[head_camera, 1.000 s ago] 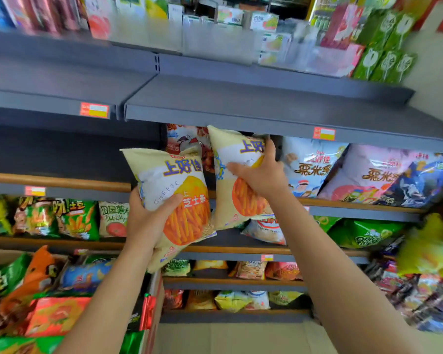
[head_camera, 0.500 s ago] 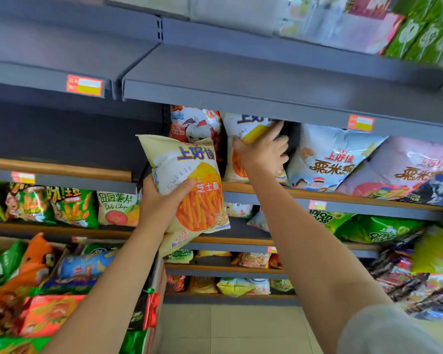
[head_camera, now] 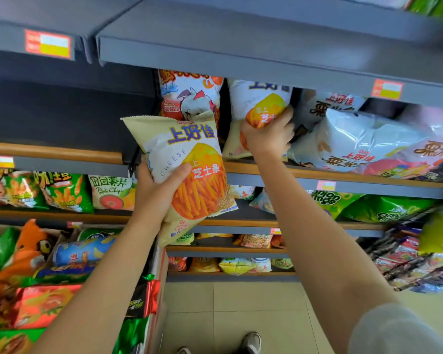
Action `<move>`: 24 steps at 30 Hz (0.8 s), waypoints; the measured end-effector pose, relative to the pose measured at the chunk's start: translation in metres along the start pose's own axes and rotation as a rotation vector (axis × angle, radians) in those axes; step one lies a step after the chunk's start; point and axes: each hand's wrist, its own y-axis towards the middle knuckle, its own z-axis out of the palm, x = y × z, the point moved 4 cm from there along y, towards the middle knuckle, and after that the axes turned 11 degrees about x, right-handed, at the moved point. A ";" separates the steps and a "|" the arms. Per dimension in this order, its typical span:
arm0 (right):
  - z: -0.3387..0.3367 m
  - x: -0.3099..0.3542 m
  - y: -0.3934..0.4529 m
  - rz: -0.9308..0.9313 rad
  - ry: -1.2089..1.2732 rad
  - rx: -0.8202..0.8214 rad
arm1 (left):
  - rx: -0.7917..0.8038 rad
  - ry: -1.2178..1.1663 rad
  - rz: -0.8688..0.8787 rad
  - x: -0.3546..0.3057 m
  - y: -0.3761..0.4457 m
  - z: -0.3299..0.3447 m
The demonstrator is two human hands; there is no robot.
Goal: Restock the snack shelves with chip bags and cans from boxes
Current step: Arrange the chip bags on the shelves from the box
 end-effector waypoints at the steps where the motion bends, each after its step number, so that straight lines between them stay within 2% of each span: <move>1: -0.001 0.001 0.003 -0.013 0.046 -0.055 | 0.009 -0.002 0.002 -0.001 0.001 0.000; 4: 0.000 0.007 0.017 -0.039 0.116 -0.122 | 0.024 -0.004 0.003 -0.006 0.005 -0.001; 9: 0.037 0.013 0.036 -0.027 -0.031 0.053 | 0.032 -0.009 -0.007 -0.008 0.014 -0.001; 12: 0.041 0.011 0.045 -0.051 -0.100 0.092 | 0.046 -0.024 0.000 -0.008 0.016 0.000; 17: 0.036 0.011 0.060 0.018 -0.197 0.133 | 0.057 -0.027 -0.004 -0.012 0.015 -0.001; 21: 0.044 0.011 0.054 -0.120 -0.214 0.241 | 0.055 -0.001 0.008 -0.010 0.016 0.000; 24: 0.044 0.004 0.047 -0.120 -0.170 0.214 | 0.056 0.008 0.015 -0.007 0.019 0.001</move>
